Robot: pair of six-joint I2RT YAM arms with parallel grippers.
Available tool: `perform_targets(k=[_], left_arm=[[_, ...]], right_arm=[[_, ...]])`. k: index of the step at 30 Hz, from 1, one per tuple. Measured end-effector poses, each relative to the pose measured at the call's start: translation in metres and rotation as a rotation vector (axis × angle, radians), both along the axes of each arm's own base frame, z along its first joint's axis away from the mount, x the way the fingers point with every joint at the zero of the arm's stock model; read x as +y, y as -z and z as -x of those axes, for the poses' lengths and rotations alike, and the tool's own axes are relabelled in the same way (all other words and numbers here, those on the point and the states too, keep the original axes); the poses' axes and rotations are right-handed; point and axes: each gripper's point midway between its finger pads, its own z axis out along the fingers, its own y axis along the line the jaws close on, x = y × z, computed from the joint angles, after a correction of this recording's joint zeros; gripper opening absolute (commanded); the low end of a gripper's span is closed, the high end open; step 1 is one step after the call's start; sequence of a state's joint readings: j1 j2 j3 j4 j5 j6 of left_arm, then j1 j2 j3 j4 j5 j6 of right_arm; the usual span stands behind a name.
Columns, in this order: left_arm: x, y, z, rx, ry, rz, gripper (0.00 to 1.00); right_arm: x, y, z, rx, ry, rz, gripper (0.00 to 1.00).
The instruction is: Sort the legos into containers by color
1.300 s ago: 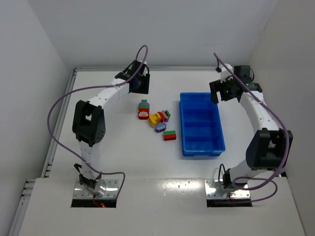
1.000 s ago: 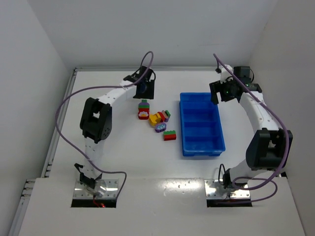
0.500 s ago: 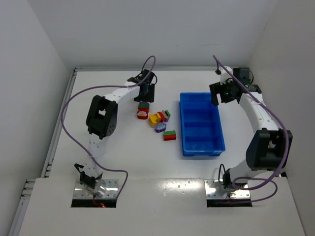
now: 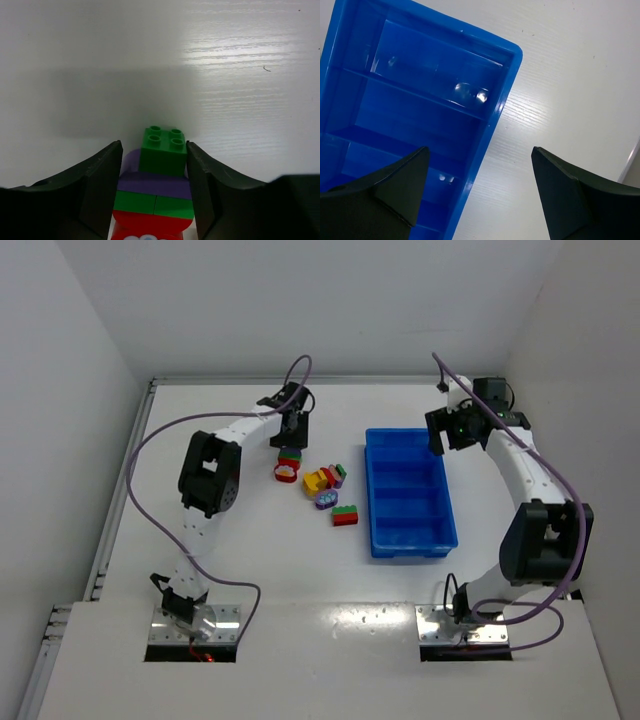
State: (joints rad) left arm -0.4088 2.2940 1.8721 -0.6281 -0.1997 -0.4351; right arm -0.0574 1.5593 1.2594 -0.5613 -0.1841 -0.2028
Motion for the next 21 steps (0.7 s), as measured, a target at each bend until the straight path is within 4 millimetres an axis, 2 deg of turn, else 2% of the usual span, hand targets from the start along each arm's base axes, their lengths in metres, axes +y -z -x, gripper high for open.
perform_targets(k=[1,2,9,10,11,14,16,18,21], left_arm=[[0.000,0.002,0.000,0.003,0.004,-0.001,0.54],[-0.001,0.004,-0.001,0.005,0.007,-0.003,0.44],[-0.004,0.006,-0.004,0.006,0.038,0.000,0.17],[-0.004,0.006,-0.004,0.007,0.039,0.000,0.06],[-0.005,0.007,-0.004,0.008,0.040,0.000,0.00],[0.000,0.007,0.000,0.004,0.029,-0.005,0.00],[0.008,0.006,0.010,0.016,0.009,-0.020,0.00],[0.020,0.003,0.018,0.027,-0.025,-0.040,0.00],[0.044,-0.015,0.020,0.008,-0.102,-0.057,0.00]], right_arm=[[0.000,0.001,0.000,0.003,0.000,0.000,0.83],[0.000,0.002,0.000,0.006,0.000,0.000,0.83],[0.000,0.008,-0.001,0.019,-0.003,0.002,0.83],[0.000,0.008,-0.001,0.019,-0.003,0.002,0.83],[0.000,0.008,-0.001,0.018,-0.004,0.002,0.83],[0.002,0.007,-0.001,0.018,-0.013,-0.006,0.83],[0.009,0.007,0.000,0.020,-0.029,-0.031,0.83],[0.020,0.006,0.001,0.024,-0.044,-0.076,0.82],[0.047,0.004,0.002,0.040,-0.077,-0.181,0.81]])
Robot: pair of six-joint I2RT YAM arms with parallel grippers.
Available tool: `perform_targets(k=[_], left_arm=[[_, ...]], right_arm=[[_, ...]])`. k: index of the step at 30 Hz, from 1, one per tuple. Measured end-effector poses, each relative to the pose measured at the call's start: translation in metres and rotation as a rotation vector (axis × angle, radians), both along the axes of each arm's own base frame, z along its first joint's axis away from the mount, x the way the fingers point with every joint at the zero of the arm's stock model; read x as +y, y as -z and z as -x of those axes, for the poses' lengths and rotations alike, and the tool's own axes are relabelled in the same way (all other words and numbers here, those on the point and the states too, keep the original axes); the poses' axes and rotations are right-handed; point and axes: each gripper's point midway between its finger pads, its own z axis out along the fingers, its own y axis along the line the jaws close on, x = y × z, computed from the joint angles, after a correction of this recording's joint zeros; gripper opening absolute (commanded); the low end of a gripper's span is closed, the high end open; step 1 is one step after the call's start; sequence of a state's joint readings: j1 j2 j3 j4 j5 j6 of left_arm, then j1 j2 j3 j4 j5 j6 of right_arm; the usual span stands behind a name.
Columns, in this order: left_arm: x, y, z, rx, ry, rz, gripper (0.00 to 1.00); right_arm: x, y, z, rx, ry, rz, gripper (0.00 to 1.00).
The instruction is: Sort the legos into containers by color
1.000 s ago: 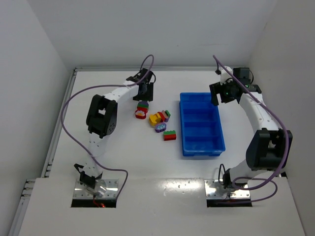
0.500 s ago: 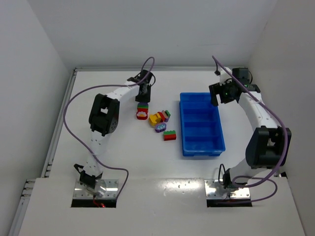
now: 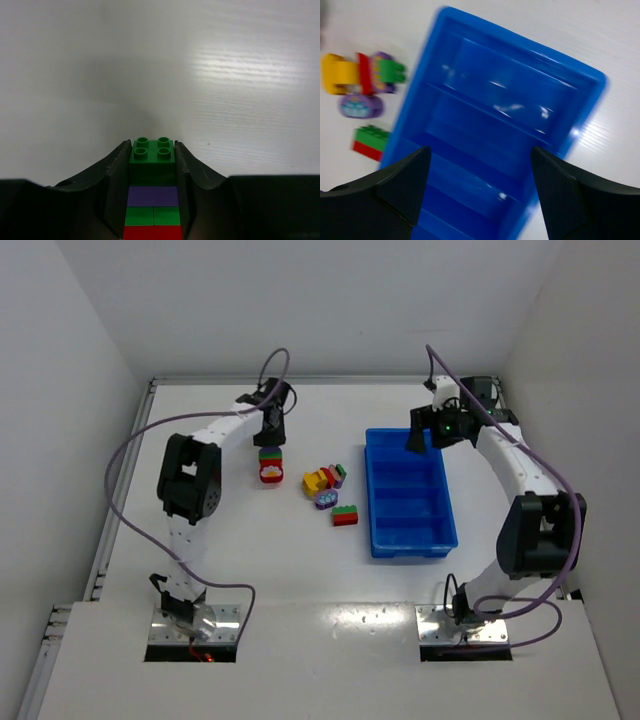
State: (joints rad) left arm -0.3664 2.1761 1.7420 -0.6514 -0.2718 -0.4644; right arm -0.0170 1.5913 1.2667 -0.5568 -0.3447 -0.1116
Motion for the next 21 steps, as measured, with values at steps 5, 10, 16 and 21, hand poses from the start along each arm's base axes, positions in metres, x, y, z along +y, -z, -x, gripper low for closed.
perform_targets(k=[5,10,16,21], left_arm=[[0.046,-0.060,-0.016,-0.119,-0.145,0.062,0.00],[0.076,-0.103,-0.020,-0.199,-0.235,0.154,0.00],[0.082,-0.093,-0.013,-0.150,-0.267,0.243,0.00],[0.081,-0.091,-0.012,-0.127,-0.261,0.305,0.00]], right_arm=[[0.063,-0.006,-0.011,0.045,-0.072,-0.204,0.79],[0.135,-0.023,-0.029,0.050,-0.180,-0.370,0.79],[0.225,-0.046,-0.035,0.073,-0.299,-0.549,0.79],[0.291,-0.054,-0.033,0.105,-0.380,-0.649,0.79]])
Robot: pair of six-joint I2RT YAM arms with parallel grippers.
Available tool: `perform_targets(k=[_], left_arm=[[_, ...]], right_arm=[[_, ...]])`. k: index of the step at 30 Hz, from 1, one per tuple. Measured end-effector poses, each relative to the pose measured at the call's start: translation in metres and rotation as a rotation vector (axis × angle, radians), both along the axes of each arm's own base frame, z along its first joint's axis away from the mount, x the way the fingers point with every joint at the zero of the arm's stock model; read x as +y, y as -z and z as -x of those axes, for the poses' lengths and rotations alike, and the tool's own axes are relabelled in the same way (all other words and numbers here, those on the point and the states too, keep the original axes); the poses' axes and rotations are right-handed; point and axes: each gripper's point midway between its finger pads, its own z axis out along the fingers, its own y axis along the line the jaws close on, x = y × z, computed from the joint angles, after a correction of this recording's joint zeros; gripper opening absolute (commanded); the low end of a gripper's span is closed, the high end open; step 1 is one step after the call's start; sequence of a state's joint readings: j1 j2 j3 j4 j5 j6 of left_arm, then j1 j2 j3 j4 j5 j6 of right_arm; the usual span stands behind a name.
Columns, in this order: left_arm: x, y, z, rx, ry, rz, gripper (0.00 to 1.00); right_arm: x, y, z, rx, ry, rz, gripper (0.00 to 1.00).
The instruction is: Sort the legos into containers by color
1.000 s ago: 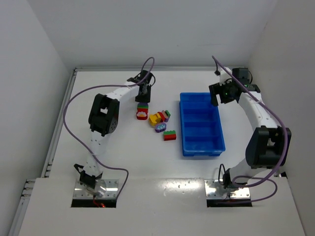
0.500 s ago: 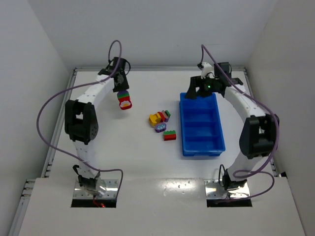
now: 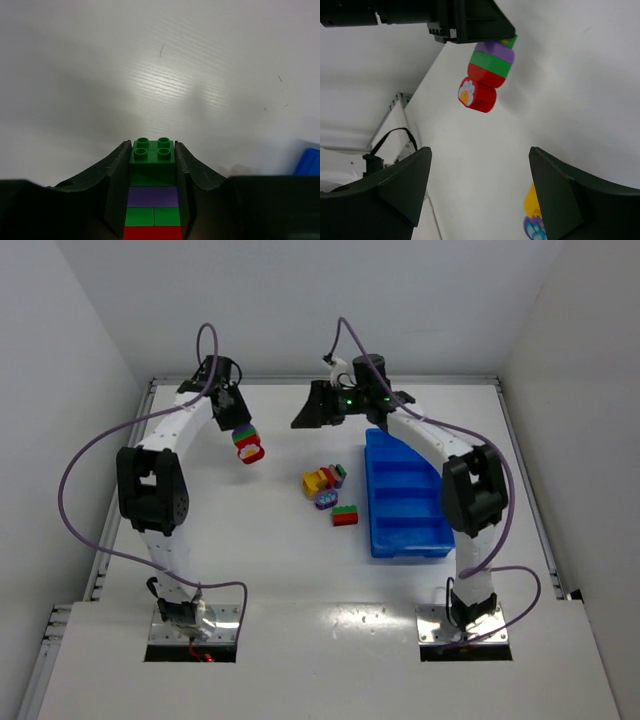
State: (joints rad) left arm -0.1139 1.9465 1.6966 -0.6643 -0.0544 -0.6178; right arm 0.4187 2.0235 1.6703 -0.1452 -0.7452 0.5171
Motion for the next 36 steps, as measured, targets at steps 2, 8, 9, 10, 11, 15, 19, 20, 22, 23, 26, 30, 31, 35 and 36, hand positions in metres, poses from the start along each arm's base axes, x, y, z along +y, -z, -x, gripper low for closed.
perform_targets(k=[2,8,9,10,11,15,19,20,22,23,26,30,31,35,36], left_arm=[[0.000,0.001,0.001,0.005,0.001,0.021,0.00],[0.001,0.009,0.006,0.033,0.001,0.073,0.00],[0.002,0.009,0.006,0.033,-0.001,0.079,0.00],[0.002,0.008,0.006,0.033,0.000,0.088,0.00],[0.003,0.008,0.006,0.032,-0.002,0.095,0.00],[0.005,0.007,0.005,0.032,-0.005,0.120,0.00],[0.004,0.006,0.005,0.033,-0.005,0.138,0.00],[0.003,0.006,0.005,0.034,-0.006,0.140,0.00],[0.003,0.006,0.005,0.034,-0.004,0.146,0.00],[0.002,0.006,0.005,0.034,-0.002,0.148,0.00],[0.001,0.005,0.005,0.035,0.001,0.154,0.00],[0.000,0.002,0.000,0.022,0.002,0.158,0.00],[0.000,0.001,-0.002,0.016,0.004,0.160,0.00],[0.000,0.000,-0.005,0.013,0.007,0.162,0.00],[0.000,0.000,-0.006,0.012,0.009,0.163,0.00]], right_arm=[[0.020,0.005,0.002,0.022,-0.025,-0.020,0.79],[0.051,0.024,0.000,0.091,-0.052,-0.045,0.79],[0.054,0.027,0.000,0.100,-0.053,-0.045,0.79],[0.056,0.030,0.000,0.109,-0.054,-0.045,0.79],[0.060,0.032,0.000,0.113,-0.057,-0.047,0.79],[0.077,0.037,0.001,0.131,-0.069,-0.056,0.79],[0.097,0.045,-0.003,0.140,-0.083,-0.068,0.79],[0.101,0.047,-0.003,0.143,-0.085,-0.069,0.79],[0.109,0.049,-0.003,0.146,-0.092,-0.072,0.78],[0.112,0.050,-0.003,0.146,-0.094,-0.072,0.78],[0.120,0.050,0.000,0.147,-0.099,-0.072,0.78],[0.129,0.050,0.007,0.150,-0.110,-0.069,0.76],[0.129,0.051,0.008,0.152,-0.112,-0.067,0.76],[0.131,0.053,0.008,0.153,-0.102,-0.059,0.70],[0.130,0.054,0.008,0.155,-0.100,-0.057,0.66]])
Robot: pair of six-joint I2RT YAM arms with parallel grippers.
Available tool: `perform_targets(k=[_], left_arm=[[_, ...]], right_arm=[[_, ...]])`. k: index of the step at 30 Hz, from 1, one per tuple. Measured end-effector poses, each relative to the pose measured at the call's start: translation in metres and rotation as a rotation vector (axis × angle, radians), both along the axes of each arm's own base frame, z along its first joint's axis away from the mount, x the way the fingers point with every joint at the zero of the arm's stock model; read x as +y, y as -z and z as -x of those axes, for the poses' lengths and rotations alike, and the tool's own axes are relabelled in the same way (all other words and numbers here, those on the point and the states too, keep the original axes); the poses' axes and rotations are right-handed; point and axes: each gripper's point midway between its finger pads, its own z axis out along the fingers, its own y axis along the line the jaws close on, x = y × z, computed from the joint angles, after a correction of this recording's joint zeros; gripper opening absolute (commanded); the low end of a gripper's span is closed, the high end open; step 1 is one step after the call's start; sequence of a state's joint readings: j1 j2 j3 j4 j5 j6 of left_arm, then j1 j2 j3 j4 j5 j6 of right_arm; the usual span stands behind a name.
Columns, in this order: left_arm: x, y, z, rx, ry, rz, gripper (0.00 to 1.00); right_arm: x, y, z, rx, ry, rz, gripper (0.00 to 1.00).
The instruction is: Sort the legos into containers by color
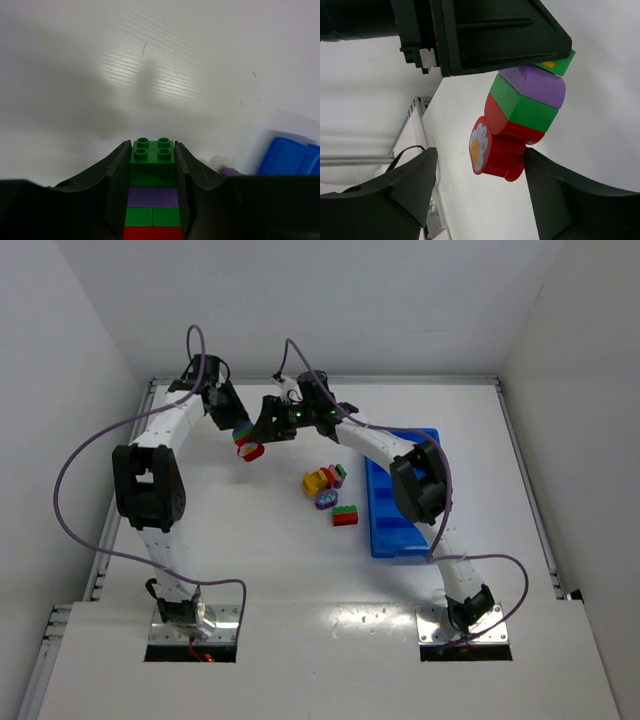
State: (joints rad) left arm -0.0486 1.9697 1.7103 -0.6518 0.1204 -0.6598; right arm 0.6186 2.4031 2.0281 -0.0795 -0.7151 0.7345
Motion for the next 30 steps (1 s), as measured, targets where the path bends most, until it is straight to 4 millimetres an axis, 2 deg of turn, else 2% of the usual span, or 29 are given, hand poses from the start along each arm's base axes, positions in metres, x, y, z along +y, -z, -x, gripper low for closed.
perform_targets(k=[2,4,6,8,11,17,20,21,27,28,30], left_arm=[[-0.001,0.000,-0.002,-0.001,0.003,0.003,0.00],[-0.001,0.001,-0.003,0.001,0.004,0.006,0.00],[-0.002,0.002,-0.002,0.002,0.005,0.008,0.00],[-0.002,0.001,-0.003,-0.001,0.003,0.011,0.00],[-0.001,0.001,-0.004,-0.004,-0.001,0.013,0.00],[-0.001,-0.002,-0.009,-0.024,-0.006,0.023,0.00],[-0.002,-0.003,-0.010,-0.029,-0.004,0.026,0.00],[-0.003,-0.003,-0.010,-0.029,-0.003,0.028,0.00],[-0.004,-0.006,-0.012,-0.043,0.001,0.037,0.00],[-0.004,-0.007,-0.014,-0.049,0.000,0.039,0.00],[-0.003,-0.007,-0.014,-0.048,-0.004,0.043,0.00]], right_arm=[[-0.002,0.003,-0.002,0.001,0.009,0.006,0.62],[-0.002,0.005,-0.002,0.005,0.014,0.010,0.62],[-0.003,0.006,-0.002,0.007,0.018,0.015,0.67],[-0.003,0.007,-0.003,0.008,0.021,0.017,0.67],[-0.003,0.008,-0.003,0.010,0.025,0.019,0.75],[-0.004,0.018,-0.001,0.033,0.024,0.037,0.75],[-0.006,0.026,-0.002,0.050,0.029,0.051,0.64],[-0.007,0.029,-0.002,0.054,0.030,0.054,0.54],[-0.008,0.036,-0.001,0.077,0.035,0.067,0.26],[-0.009,0.038,-0.002,0.080,0.037,0.070,0.16],[-0.009,0.038,-0.002,0.078,0.038,0.071,0.01]])
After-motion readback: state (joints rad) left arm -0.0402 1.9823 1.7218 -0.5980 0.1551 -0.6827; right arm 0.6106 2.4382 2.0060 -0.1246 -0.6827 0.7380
